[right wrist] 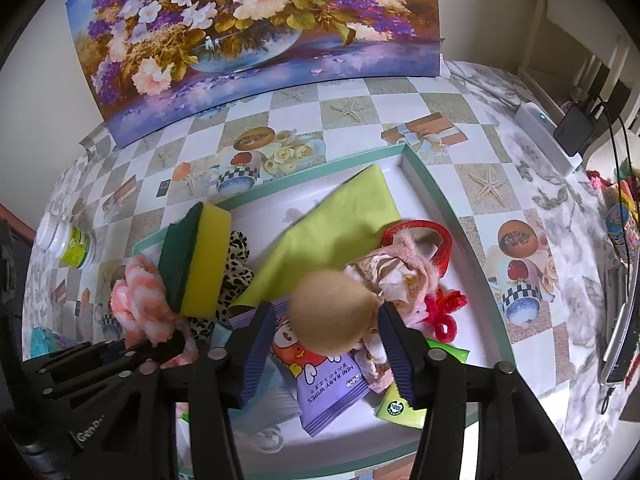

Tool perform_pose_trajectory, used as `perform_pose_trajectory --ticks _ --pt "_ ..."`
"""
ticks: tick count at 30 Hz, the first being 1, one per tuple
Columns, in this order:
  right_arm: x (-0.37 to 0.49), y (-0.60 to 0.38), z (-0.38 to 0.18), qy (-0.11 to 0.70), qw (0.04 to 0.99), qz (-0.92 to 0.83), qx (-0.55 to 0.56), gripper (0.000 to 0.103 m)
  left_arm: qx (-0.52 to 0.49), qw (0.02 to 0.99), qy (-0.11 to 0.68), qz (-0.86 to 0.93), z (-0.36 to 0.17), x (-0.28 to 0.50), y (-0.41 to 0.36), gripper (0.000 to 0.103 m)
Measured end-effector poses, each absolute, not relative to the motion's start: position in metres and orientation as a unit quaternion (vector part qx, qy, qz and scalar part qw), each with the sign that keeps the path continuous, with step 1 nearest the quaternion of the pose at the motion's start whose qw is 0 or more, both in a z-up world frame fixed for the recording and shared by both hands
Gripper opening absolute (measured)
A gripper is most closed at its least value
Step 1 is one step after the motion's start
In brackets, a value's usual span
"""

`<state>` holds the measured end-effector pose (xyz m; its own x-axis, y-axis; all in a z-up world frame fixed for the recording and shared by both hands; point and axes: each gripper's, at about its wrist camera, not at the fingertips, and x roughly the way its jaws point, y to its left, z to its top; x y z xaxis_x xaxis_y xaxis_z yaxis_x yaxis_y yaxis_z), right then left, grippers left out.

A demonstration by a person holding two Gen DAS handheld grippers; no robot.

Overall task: Organize soft objects
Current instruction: 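Carry the striped towel and tan bun over the white tray, then open both grippers to release the towel and bun into the tray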

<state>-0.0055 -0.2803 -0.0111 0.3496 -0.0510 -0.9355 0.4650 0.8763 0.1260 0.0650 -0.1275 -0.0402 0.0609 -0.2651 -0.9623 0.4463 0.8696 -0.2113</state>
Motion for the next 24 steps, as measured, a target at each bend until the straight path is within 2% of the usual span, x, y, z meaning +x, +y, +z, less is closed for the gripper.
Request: perform_pose_trajectory --ticks 2,6,14,24 --pt "-0.006 -0.28 -0.01 0.546 0.8 -0.162 0.188 0.06 0.066 0.725 0.641 -0.245 -0.038 0.065 -0.126 0.028" --pt "-0.006 -0.281 -0.009 0.546 0.8 -0.165 0.186 0.061 0.063 0.728 0.637 -0.246 -0.031 0.066 -0.123 0.033" --pt "-0.006 -0.279 -0.007 0.548 0.8 -0.166 0.18 0.063 0.043 0.74 0.627 -0.238 -0.017 0.076 -0.11 0.056" --pt "-0.005 -0.276 -0.007 0.552 0.799 -0.164 0.174 0.065 0.001 0.754 0.62 -0.216 -0.006 0.092 -0.082 0.061"
